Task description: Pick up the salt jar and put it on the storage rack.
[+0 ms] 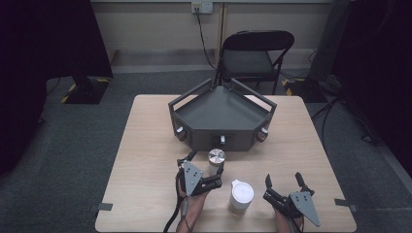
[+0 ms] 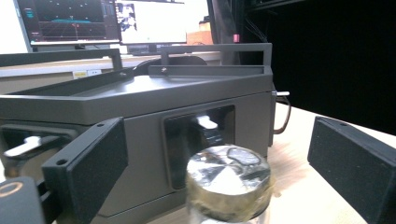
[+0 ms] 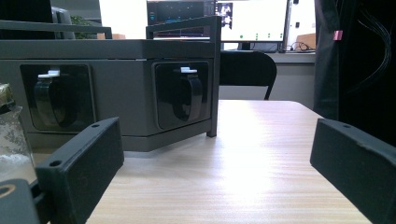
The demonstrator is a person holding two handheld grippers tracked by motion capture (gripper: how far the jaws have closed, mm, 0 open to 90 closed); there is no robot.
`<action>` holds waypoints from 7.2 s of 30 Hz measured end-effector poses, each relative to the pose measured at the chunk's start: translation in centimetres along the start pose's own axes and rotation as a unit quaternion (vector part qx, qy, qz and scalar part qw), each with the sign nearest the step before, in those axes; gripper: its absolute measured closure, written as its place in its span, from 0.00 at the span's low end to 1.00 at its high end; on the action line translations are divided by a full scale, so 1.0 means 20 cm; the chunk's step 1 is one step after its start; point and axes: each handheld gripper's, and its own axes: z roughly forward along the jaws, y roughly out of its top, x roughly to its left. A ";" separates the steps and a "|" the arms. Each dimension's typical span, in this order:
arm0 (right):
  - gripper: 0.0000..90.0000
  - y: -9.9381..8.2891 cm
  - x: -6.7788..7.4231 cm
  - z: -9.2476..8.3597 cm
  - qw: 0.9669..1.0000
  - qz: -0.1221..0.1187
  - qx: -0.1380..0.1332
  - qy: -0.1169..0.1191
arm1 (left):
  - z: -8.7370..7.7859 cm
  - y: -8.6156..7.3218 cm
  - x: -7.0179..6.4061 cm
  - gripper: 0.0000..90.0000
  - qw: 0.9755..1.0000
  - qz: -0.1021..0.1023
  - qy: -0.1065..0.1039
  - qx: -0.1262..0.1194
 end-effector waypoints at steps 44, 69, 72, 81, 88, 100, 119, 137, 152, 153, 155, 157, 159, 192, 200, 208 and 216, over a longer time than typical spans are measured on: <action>0.00 0.00 -0.02 0.00 1.000 0.000 -0.001 0.013 | 0.17 -0.09 -0.01 0.37 0.999 -0.027 -0.006 0.044; 0.00 0.00 -0.02 0.00 1.000 0.000 0.000 0.011 | 0.15 -0.08 -0.03 0.39 0.999 -0.015 0.004 0.038; 0.00 0.00 -0.02 0.00 1.000 0.000 -0.001 0.011 | 0.14 -0.07 -0.02 0.39 0.999 -0.020 -0.001 0.034; 0.00 0.00 -0.02 0.00 1.000 0.000 -0.001 0.011 | 0.11 -0.04 0.02 0.39 0.999 -0.019 -0.017 0.029; 0.00 0.00 -0.02 0.00 1.000 0.000 -0.001 0.011 | 0.10 0.00 0.04 0.39 0.999 -0.008 -0.032 0.027; 0.00 0.00 -0.02 0.00 1.000 0.000 -0.001 0.011 | 0.07 0.06 0.09 0.39 0.998 0.001 -0.060 0.020; 0.00 0.00 -0.02 0.00 1.000 0.000 -0.001 0.011 | 0.07 0.18 0.26 0.39 0.994 -0.018 -0.103 -0.018; 0.00 0.00 -0.02 0.00 1.000 0.000 -0.001 0.009 | 0.21 0.42 0.41 0.39 0.997 -0.011 -0.074 -0.028; 0.00 0.00 -0.02 0.00 1.000 0.000 -0.001 0.011 | 0.43 0.56 0.34 0.39 1.000 -0.004 0.019 -0.010; 0.00 0.00 -0.02 0.00 1.000 0.000 -0.001 0.011 | 0.45 0.55 0.34 0.39 1.000 -0.003 0.023 -0.010; 0.00 0.00 -0.02 0.00 1.000 0.000 -0.001 0.012 | 0.48 0.54 0.33 0.39 0.999 0.002 0.033 -0.014; 0.00 0.00 -0.02 0.00 1.000 0.000 -0.001 0.012 | 0.53 0.53 0.34 0.39 0.999 -0.017 0.042 -0.010; 0.00 0.00 -0.02 0.00 1.000 0.000 -0.001 0.013 | 0.55 0.52 0.34 0.39 0.999 -0.021 0.043 -0.008; 0.00 0.00 -0.02 0.00 1.000 0.000 -0.001 0.009 | 0.60 0.46 0.30 0.39 0.997 -0.032 0.067 0.023; 0.00 0.00 -0.02 0.00 1.000 0.000 -0.001 0.009 | 0.60 0.47 0.32 0.38 0.997 -0.035 0.060 0.028; 0.00 0.00 -0.02 0.00 1.000 0.000 0.000 0.009 | 0.60 0.49 0.33 0.23 0.997 -0.041 0.060 0.031; 0.00 0.00 -0.02 0.00 1.000 0.000 0.000 0.010 | 0.58 0.48 0.34 0.00 0.996 -0.050 0.068 0.035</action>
